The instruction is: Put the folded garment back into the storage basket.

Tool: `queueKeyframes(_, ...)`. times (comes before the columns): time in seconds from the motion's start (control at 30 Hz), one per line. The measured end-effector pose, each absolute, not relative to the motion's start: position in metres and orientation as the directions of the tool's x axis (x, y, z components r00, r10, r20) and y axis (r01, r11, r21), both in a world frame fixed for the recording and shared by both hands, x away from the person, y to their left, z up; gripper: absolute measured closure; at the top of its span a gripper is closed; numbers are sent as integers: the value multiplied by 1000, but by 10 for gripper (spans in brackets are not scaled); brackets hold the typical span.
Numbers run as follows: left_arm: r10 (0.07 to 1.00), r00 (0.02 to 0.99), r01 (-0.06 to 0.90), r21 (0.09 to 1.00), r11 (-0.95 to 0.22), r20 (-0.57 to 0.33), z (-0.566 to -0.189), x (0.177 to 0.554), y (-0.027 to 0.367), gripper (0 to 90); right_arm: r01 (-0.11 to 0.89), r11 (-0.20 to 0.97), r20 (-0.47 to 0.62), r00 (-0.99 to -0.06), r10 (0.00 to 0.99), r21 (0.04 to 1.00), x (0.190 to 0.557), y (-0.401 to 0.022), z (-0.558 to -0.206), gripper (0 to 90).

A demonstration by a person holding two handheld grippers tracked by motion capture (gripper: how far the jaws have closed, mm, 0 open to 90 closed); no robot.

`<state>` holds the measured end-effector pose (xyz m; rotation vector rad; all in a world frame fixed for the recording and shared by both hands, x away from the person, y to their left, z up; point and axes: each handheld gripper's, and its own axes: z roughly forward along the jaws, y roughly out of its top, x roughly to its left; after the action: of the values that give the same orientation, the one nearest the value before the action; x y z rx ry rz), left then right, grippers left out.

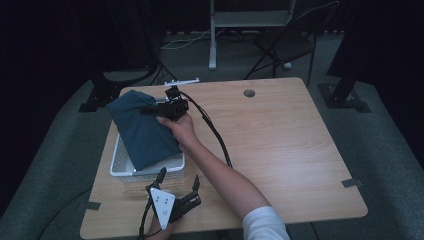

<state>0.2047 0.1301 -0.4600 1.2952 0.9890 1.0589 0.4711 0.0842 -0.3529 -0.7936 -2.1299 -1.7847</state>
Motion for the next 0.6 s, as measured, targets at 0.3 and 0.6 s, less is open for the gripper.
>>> queueKeyframes(0.3,970,244,-45,999,-11,21,-460,205,130,43,600,114,561,-789,253,792,476,85,-367,663)
queueKeyframes(0.6,970,244,-44,999,-11,22,-460,205,130,42,617,152,560,-774,296,773,477,83,-371,662)
